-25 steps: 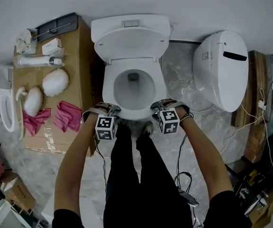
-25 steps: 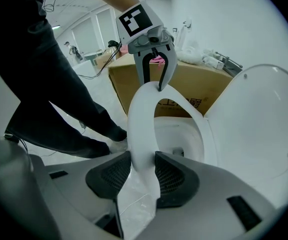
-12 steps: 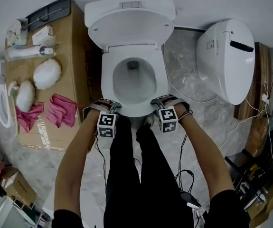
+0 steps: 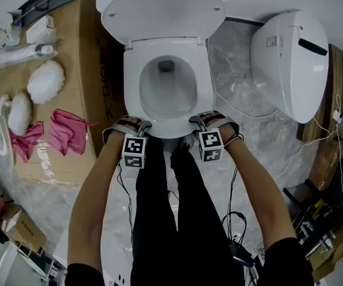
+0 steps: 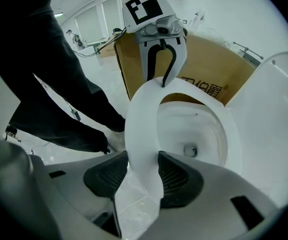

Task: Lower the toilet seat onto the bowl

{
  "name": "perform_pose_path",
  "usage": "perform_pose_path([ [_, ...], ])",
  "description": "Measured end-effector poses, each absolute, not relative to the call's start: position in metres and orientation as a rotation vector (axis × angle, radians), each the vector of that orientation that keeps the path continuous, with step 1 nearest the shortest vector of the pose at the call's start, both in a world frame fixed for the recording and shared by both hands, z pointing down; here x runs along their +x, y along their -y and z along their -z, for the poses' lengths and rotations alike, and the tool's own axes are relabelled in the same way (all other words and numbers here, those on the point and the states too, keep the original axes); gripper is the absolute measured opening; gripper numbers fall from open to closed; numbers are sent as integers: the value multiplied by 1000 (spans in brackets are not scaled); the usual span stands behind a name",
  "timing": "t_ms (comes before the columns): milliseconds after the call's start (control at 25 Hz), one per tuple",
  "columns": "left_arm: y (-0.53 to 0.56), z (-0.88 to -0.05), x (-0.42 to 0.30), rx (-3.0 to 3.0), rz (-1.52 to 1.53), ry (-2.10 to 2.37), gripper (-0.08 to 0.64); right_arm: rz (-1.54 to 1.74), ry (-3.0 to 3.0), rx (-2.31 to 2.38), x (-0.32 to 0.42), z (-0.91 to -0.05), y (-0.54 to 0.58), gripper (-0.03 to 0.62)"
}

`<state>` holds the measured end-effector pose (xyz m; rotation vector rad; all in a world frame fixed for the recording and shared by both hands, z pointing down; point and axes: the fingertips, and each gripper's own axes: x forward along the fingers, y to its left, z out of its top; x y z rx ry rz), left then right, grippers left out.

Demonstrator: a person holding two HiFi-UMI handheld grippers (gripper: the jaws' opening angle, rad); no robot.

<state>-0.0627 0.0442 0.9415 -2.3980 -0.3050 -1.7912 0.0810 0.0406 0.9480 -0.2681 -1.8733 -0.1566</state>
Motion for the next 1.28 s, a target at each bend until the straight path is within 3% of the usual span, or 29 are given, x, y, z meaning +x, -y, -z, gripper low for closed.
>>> perform_pose_path([
  [920, -54, -1050, -62, -2452, 1829, 243, 137, 152, 1800, -227, 81, -1062, -47, 215],
  [1280, -53, -1056, -62, -2504, 1781, 246, 135, 164, 1797, -261, 80, -1068, -47, 222],
])
